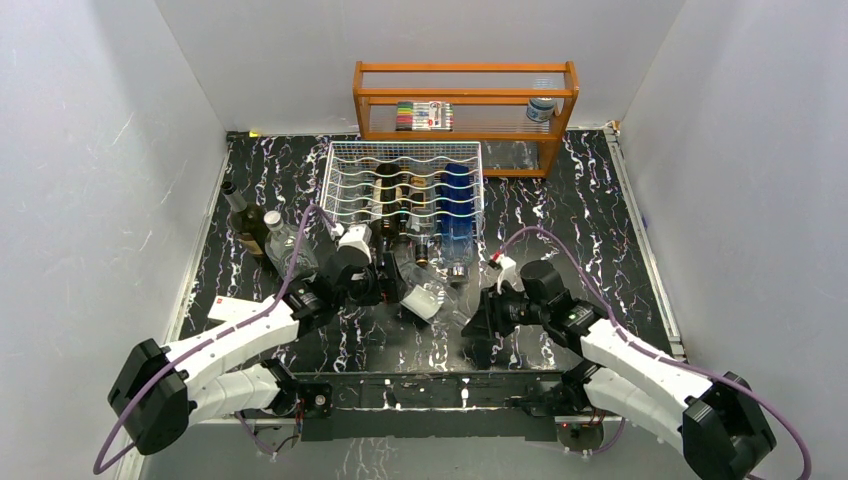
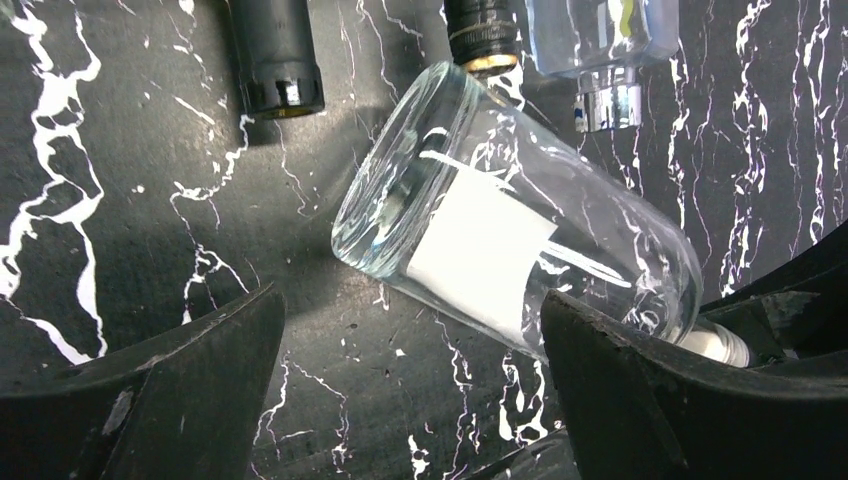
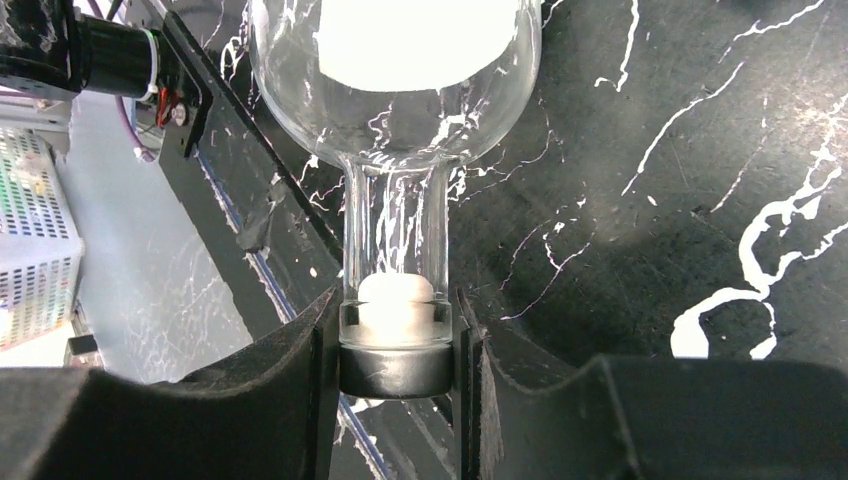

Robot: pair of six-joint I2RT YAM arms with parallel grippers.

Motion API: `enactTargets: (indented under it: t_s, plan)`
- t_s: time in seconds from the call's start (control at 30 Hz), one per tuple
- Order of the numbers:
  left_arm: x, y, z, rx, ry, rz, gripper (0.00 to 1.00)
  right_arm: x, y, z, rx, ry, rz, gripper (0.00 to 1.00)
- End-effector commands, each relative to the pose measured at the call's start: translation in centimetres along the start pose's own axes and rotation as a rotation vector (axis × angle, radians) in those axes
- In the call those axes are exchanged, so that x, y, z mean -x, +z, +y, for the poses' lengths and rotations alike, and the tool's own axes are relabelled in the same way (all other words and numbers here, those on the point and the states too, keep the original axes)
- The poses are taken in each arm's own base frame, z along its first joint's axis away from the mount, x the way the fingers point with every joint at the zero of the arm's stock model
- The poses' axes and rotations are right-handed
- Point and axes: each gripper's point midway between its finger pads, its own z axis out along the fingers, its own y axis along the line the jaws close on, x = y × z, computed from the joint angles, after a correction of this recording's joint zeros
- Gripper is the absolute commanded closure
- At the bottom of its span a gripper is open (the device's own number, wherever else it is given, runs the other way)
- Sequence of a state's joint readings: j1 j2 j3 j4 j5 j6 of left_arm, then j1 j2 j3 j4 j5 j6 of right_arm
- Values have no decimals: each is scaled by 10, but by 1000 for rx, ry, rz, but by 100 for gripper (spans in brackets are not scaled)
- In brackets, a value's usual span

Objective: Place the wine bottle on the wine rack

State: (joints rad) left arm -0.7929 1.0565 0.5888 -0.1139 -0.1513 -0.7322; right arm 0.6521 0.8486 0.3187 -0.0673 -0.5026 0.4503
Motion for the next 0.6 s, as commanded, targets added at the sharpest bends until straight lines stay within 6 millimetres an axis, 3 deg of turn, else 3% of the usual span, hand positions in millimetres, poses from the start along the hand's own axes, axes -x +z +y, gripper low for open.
enactTargets:
  t_s: [0.0,0.3,0.57]
  plan:
    - [37,-10,-8,1,21,-109,2,21,0,27,54,-75,-3,94]
    - [61,-3,-4,67,62,-145,2,-1,18,22,-113,-139,142,89]
    - [49,16,-13,-44,46,-28,5,-16,23,15,-171,-127,220,78]
